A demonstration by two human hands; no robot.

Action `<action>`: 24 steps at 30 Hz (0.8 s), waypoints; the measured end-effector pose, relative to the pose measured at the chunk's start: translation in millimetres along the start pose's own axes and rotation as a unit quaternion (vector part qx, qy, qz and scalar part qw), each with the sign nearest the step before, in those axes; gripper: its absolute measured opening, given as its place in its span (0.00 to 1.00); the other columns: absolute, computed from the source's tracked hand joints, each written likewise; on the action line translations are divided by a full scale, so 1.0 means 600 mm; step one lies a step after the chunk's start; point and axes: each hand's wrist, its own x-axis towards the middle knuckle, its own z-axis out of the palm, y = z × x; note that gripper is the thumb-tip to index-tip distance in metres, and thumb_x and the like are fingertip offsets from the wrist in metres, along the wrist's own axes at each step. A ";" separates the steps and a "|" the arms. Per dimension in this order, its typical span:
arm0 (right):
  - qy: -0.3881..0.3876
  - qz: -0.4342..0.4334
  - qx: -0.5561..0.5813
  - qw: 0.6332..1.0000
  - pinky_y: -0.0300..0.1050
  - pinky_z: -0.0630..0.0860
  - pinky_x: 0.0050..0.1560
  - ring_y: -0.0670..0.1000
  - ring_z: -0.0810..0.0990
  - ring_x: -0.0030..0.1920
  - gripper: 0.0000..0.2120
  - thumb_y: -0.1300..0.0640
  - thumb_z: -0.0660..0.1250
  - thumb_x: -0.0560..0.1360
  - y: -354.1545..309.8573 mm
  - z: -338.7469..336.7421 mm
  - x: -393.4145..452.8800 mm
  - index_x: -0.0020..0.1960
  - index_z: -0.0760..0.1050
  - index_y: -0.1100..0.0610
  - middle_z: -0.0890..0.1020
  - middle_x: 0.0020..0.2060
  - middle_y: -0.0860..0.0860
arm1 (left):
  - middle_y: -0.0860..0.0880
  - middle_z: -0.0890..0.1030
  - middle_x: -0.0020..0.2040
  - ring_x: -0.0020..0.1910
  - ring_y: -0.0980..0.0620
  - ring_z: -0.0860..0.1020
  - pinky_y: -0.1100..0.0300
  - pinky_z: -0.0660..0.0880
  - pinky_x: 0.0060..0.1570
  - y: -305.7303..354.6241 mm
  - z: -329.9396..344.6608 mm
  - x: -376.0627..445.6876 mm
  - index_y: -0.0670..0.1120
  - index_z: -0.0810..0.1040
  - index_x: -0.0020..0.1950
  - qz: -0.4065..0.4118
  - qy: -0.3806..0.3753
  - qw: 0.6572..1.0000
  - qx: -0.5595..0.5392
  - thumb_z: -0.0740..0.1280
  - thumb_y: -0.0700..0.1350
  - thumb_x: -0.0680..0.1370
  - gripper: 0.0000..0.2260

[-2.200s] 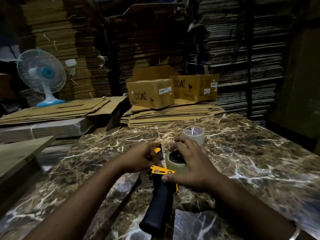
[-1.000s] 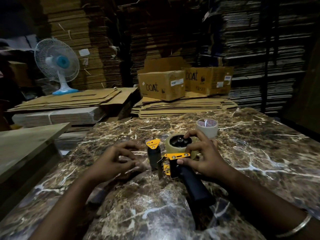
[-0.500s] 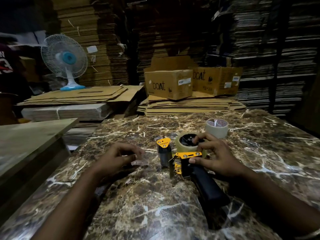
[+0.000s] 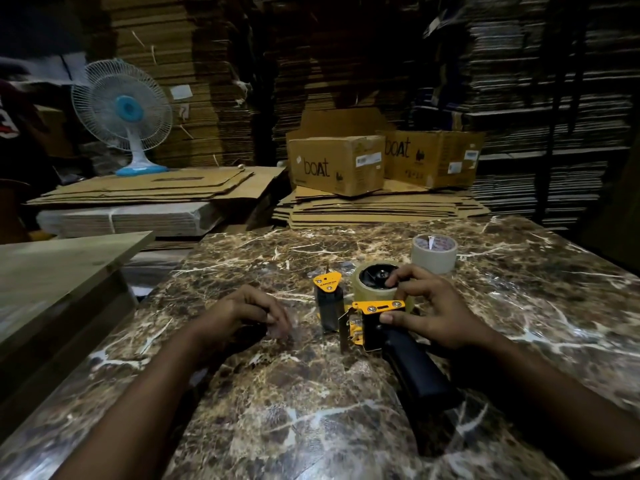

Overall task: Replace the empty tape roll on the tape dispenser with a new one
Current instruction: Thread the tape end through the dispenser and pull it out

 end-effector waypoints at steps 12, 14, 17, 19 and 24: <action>-0.011 0.015 -0.004 1.000 0.72 0.70 0.61 0.49 0.80 0.58 0.19 0.29 0.74 0.63 -0.003 -0.005 -0.002 0.36 0.78 0.43 0.80 0.53 0.42 | 0.29 0.82 0.37 0.34 0.43 0.80 0.56 0.76 0.37 0.002 0.033 -0.008 0.31 0.83 0.39 -0.027 0.147 0.988 0.046 0.77 0.37 0.69 0.09; -0.011 0.017 -0.004 1.000 0.72 0.70 0.61 0.49 0.80 0.58 0.19 0.28 0.74 0.63 -0.004 -0.006 -0.002 0.36 0.79 0.43 0.80 0.52 0.42 | 0.34 0.83 0.34 0.32 0.45 0.80 0.56 0.77 0.35 0.001 0.037 -0.007 0.34 0.84 0.38 -0.022 0.156 0.986 0.063 0.79 0.36 0.66 0.07; -0.009 0.015 0.004 1.000 0.70 0.71 0.61 0.49 0.80 0.58 0.21 0.29 0.75 0.63 -0.006 -0.007 -0.003 0.36 0.79 0.46 0.81 0.52 0.43 | 0.34 0.82 0.34 0.32 0.43 0.81 0.50 0.77 0.42 0.004 0.042 -0.011 0.38 0.84 0.37 -0.029 0.165 0.986 0.023 0.79 0.35 0.62 0.07; -0.011 0.016 0.006 1.000 0.70 0.70 0.61 0.49 0.80 0.58 0.22 0.29 0.75 0.63 -0.009 -0.007 -0.003 0.36 0.79 0.48 0.81 0.52 0.43 | 0.36 0.82 0.31 0.29 0.44 0.81 0.48 0.77 0.39 0.006 0.044 -0.015 0.40 0.82 0.43 -0.014 0.163 0.987 0.007 0.78 0.32 0.63 0.11; -0.017 0.028 0.001 0.999 0.71 0.69 0.62 0.47 0.79 0.58 0.24 0.27 0.74 0.62 -0.011 -0.008 -0.004 0.38 0.80 0.48 0.80 0.52 0.41 | 0.36 0.81 0.31 0.31 0.41 0.80 0.45 0.78 0.40 0.004 0.041 -0.018 0.47 0.76 0.62 -0.023 0.150 0.988 -0.031 0.78 0.31 0.65 0.28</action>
